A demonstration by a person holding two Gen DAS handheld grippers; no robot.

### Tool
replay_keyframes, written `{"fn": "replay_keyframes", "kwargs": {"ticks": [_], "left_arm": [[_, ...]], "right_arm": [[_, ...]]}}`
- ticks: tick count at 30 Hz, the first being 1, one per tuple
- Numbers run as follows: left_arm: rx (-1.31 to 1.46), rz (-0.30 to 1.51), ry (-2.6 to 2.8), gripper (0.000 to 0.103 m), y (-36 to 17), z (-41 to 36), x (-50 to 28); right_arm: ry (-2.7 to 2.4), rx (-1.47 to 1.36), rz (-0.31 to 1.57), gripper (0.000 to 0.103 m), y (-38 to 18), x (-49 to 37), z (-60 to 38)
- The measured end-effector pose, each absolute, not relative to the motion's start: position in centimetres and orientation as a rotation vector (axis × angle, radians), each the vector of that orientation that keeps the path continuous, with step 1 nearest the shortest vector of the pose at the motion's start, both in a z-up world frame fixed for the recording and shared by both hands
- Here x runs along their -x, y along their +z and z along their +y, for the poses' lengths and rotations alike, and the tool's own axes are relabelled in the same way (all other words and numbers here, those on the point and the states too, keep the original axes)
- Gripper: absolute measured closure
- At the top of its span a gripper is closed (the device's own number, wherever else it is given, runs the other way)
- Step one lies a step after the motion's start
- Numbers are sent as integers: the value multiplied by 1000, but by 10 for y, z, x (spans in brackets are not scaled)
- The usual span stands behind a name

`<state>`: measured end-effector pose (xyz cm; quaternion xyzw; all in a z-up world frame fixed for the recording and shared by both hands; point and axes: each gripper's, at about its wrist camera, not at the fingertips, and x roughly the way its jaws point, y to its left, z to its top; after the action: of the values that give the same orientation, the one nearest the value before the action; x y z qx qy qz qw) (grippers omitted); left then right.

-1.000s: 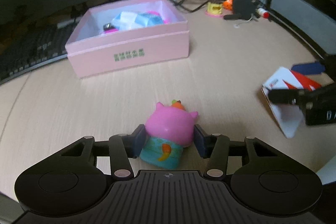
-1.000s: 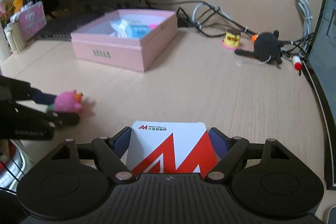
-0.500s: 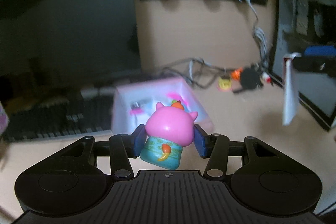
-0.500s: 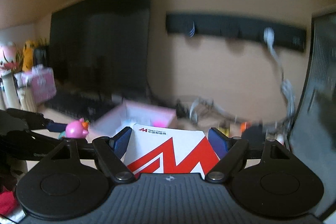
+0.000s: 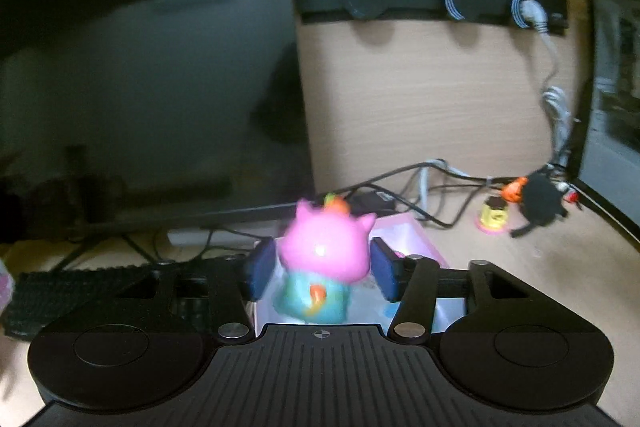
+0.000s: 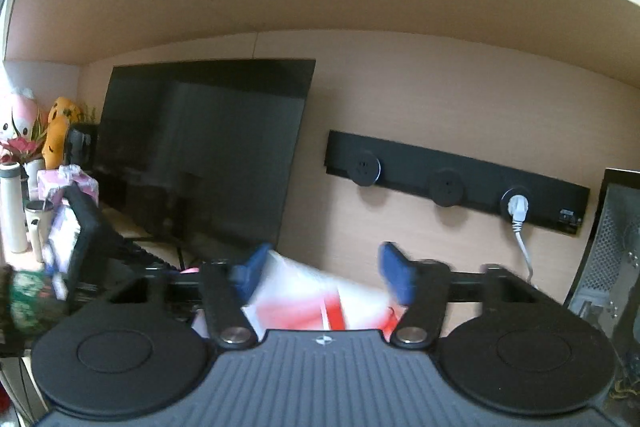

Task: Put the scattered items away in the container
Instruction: 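Lower the pig toy into the pink box and open the left gripper, then swing the held red-white card around and back toward the pink box with the right gripper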

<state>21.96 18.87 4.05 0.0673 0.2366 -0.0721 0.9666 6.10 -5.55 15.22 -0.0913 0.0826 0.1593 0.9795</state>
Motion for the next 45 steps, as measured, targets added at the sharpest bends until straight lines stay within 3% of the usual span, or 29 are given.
{"fn": "replay_keyframes", "kwargs": {"ticks": [3,7,9,19,25,28,37,45], "left_arm": [[-78,545,-102,29,20,199,-229],[-7,605,-102,11,4,203,-201],[23,631,-96,8,-4,206,-182],[128,851,-123,8,-46,201,-120],[76,894,-156,8,-55,174,-92],[109,895,-139,7,-52,174,-76],[284,922,-55,8,-56,210,-22],[534,928,24,12,-76,253,17]], "right_arm": [[318,195,177,46,152,-75,-53],[329,167,251,46,142,-108,-58],[333,140,290,46,134,-118,-67],[462,154,623,45,31,-137,-68],[539,119,763,45,-15,-140,-56],[562,108,802,58,-31,-147,-47],[680,211,906,61,-80,-150,-11],[940,334,859,59,-86,-87,39]]}}
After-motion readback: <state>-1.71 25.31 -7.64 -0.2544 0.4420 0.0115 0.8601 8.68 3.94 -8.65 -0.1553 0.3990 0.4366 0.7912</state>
